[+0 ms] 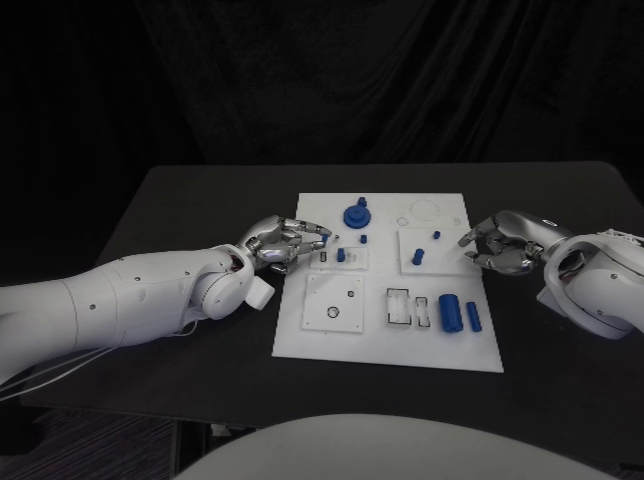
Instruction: Assemble the parts on the task board
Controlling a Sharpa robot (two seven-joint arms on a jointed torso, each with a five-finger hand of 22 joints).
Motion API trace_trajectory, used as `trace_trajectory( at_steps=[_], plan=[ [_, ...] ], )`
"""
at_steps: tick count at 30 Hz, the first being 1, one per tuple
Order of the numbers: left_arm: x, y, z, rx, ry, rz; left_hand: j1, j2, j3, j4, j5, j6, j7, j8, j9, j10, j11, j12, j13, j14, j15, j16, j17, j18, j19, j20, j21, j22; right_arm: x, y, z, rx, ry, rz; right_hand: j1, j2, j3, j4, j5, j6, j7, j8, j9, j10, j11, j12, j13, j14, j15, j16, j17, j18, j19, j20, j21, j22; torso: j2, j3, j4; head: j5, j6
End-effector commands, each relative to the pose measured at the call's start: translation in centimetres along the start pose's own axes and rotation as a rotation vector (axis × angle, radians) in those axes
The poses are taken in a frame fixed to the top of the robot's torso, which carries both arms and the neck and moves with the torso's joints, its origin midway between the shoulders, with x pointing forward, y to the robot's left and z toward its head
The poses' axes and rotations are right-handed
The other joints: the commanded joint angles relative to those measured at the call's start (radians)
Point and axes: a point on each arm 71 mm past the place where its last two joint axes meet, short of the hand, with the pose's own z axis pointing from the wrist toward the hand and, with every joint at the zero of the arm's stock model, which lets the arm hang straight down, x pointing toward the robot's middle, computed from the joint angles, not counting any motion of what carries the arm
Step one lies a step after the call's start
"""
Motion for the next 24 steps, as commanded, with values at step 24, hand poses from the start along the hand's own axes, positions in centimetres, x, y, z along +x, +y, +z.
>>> trace_trajectory(
  at_steps=[24],
  plan=[
    [0.2, 2.6, -0.1, -0.142, -0.054, -0.038, 0.017, 0.022, -0.012, -0.012, 0.008, -0.013, 0.005, 0.012, 0.006, 0.103, 0.011, -0.004, 0.26, 0.104, 0.008, 0.007, 0.263, 0.004, 0.06, 0.011, -0.016, 0.24, 0.2, -0.1, -0.2, 0.004, 0.002, 0.001, -0.005, 0.001, -0.001, 0.002, -0.002, 0.005, -0.004, -0.003, -0.001, -0.003, 0.0, -0.002, 0.086, 0.066, 0.005, -0.003, 0.123, -0.001, -0.002, 0.002, -0.002, 0.172, -0.001, 0.0005, -0.0016, 0.001, 0.0]
  ],
)
